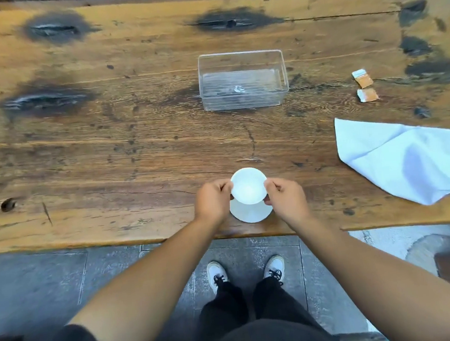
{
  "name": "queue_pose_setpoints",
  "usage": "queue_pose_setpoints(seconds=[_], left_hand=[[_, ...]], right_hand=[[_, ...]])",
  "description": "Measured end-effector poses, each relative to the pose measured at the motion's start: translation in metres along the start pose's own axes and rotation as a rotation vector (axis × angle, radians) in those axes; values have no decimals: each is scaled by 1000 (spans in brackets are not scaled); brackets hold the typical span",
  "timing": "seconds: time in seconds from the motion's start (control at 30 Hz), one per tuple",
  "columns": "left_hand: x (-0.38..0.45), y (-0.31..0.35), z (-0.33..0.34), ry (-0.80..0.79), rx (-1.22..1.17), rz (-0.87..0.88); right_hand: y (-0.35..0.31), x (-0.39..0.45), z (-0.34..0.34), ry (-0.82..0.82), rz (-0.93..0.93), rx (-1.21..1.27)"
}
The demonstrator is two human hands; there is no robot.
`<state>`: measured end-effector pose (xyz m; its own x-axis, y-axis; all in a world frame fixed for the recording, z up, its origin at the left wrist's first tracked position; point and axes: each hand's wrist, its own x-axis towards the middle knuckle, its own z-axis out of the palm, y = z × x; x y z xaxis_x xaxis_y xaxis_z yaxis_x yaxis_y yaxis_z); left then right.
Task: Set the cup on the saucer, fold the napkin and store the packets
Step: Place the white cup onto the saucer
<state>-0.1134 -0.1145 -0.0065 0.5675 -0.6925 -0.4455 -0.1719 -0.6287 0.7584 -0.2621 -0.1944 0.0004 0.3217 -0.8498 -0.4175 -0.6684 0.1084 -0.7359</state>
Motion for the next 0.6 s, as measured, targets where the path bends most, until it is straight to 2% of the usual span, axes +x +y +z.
queue_pose_setpoints(seconds=[0.5,0.6], left_hand=[[-11,-11,19,1,114,-9],[-13,-10,18,45,219,-14]], right_hand=[[35,3,8,-5,-68,-84],[34,-1,-2,26,-51,-118]])
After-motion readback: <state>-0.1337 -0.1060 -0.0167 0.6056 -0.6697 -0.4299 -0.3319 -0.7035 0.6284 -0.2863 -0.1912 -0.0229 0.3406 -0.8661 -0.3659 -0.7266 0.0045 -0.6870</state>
